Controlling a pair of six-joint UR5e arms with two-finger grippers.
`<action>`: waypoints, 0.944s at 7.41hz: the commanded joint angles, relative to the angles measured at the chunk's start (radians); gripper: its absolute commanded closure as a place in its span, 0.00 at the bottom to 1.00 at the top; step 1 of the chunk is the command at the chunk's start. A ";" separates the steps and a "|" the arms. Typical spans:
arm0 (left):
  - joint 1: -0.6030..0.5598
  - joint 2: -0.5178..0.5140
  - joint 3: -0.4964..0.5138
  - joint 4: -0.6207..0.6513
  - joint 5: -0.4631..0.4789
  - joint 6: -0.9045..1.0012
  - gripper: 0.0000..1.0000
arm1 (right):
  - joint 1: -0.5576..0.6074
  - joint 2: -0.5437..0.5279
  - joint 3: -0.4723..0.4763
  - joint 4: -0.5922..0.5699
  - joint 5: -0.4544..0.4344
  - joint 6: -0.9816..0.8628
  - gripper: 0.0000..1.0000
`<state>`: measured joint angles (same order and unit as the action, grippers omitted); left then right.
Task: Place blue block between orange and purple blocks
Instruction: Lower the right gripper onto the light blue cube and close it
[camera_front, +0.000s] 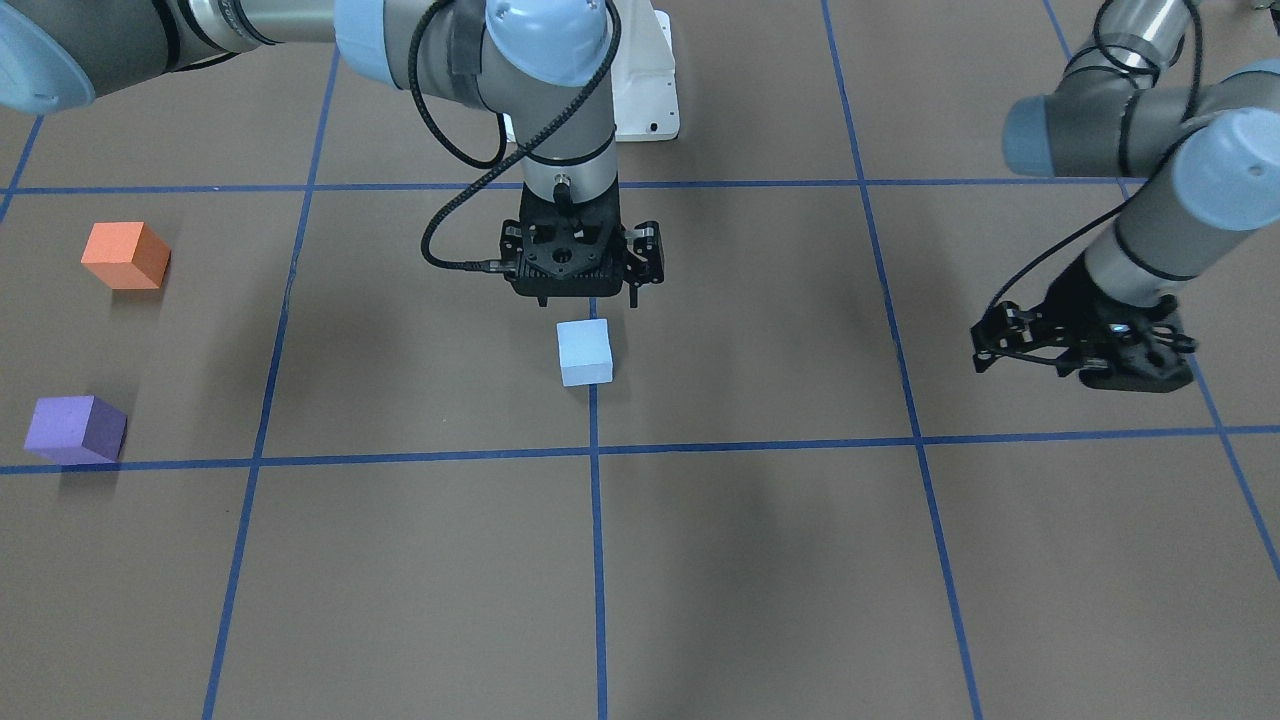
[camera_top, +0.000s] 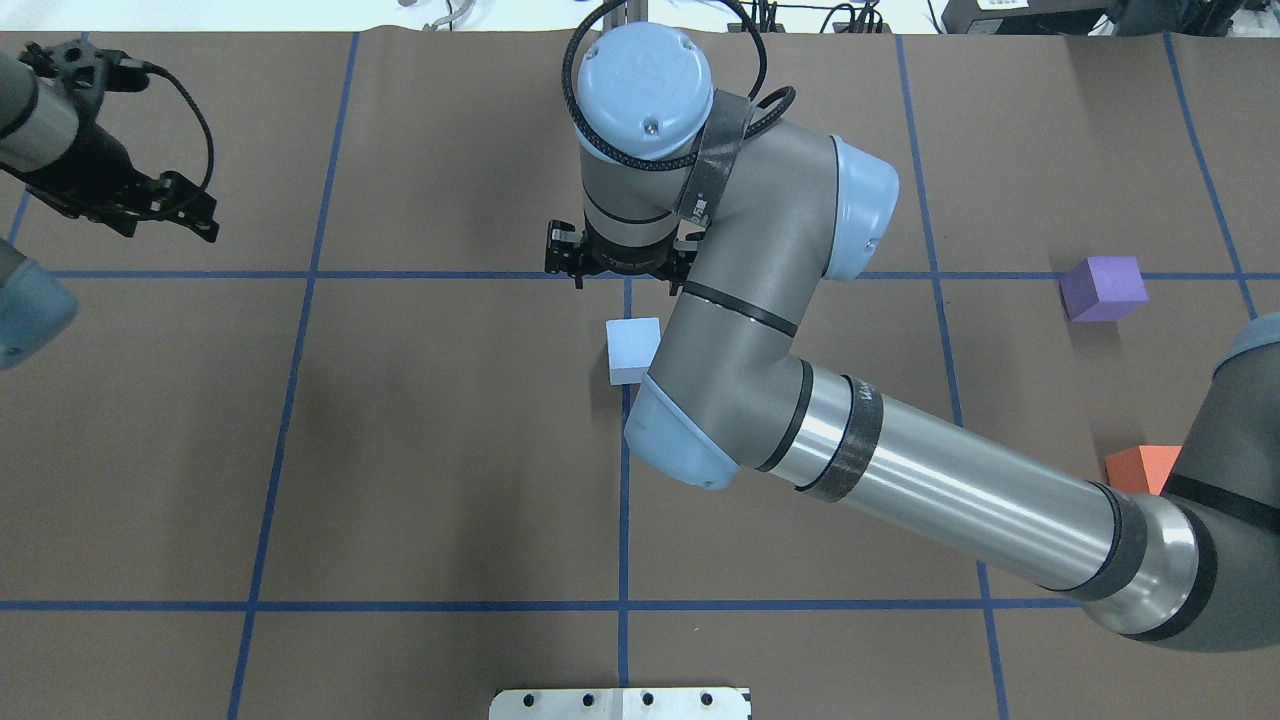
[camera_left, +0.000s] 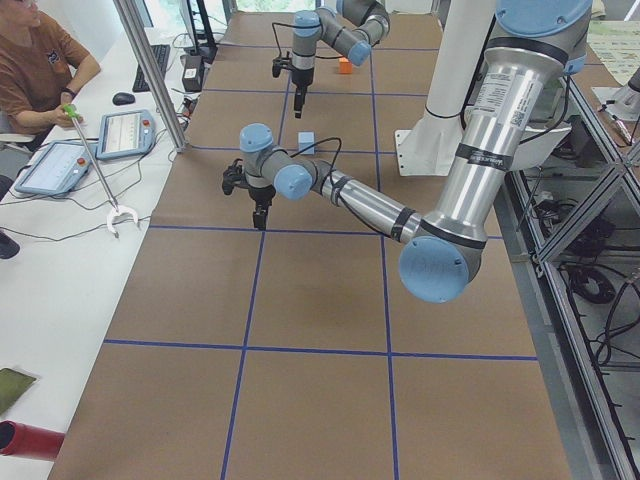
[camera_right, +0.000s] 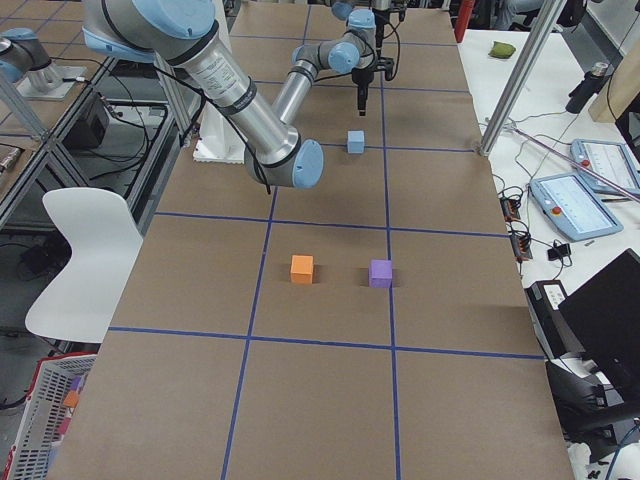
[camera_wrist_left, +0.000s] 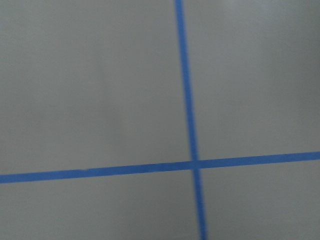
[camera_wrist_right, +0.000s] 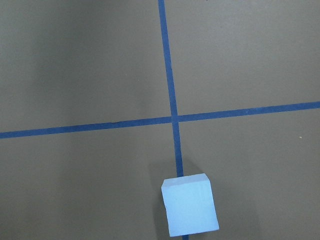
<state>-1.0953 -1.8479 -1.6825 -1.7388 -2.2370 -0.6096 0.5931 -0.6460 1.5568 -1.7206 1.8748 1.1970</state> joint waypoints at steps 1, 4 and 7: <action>-0.052 0.026 0.007 0.021 -0.020 0.077 0.00 | -0.038 -0.043 -0.021 0.031 -0.036 -0.071 0.00; -0.060 0.026 0.015 0.021 -0.018 0.082 0.00 | -0.056 -0.077 -0.110 0.246 -0.039 -0.073 0.00; -0.060 0.026 0.021 0.021 -0.018 0.082 0.00 | -0.076 -0.075 -0.138 0.243 -0.075 -0.086 0.00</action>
<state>-1.1549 -1.8224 -1.6658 -1.7181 -2.2550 -0.5278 0.5281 -0.7218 1.4322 -1.4791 1.8236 1.1162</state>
